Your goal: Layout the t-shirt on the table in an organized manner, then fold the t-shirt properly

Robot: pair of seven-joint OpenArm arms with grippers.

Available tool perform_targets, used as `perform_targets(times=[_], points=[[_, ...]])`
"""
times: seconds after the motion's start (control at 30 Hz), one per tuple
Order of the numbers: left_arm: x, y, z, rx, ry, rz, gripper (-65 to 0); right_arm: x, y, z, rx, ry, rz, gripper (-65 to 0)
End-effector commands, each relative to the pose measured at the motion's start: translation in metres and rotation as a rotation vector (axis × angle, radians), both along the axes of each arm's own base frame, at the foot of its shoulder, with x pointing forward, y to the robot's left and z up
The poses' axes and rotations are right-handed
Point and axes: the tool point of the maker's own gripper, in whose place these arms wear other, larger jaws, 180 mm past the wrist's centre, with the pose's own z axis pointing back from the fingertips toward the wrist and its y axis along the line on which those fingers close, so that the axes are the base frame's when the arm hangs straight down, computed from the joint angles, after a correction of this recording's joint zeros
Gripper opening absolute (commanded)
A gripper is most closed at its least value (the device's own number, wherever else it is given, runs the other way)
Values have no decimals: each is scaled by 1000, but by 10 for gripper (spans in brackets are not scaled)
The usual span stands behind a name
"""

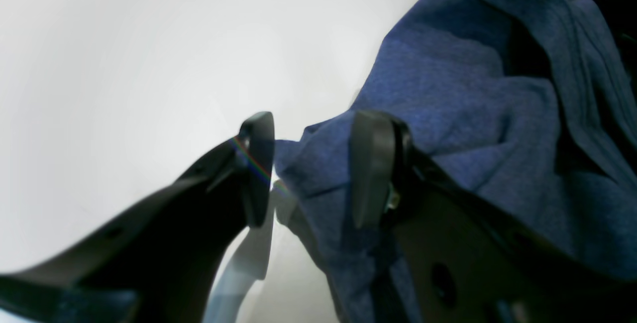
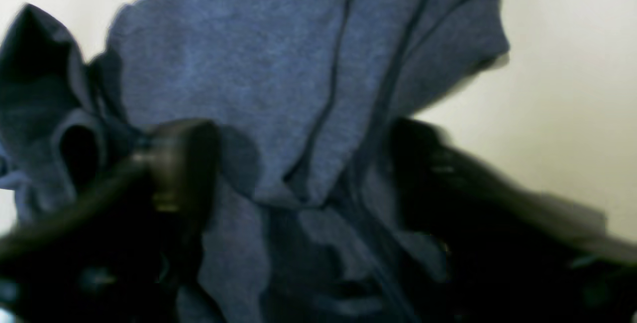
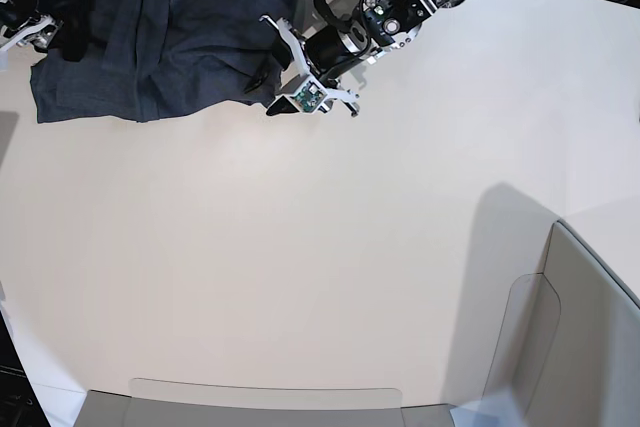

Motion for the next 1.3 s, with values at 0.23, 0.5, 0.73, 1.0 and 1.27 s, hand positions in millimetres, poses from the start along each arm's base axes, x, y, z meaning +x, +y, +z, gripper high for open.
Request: perform_targets(times=[0.23, 0.5, 0.73, 1.0, 1.27], points=[[-5, 10, 31, -45, -74, -15, -446, -12, 0, -4, -10, 58, 19, -650], [-34, 67, 4, 190, 93, -20, -634, 5, 11, 10, -34, -10, 39, -650], [-64, 119, -42, 367, 333, 60, -649, 30, 42, 44, -153, -107, 123, -650], [-86, 142, -69, 510, 494, 47, -648, 62, 106, 78, -283, -211, 298, -650], [-89, 143, -71, 522, 511, 44, -646, 86, 199, 75, -169, -276, 579, -650]])
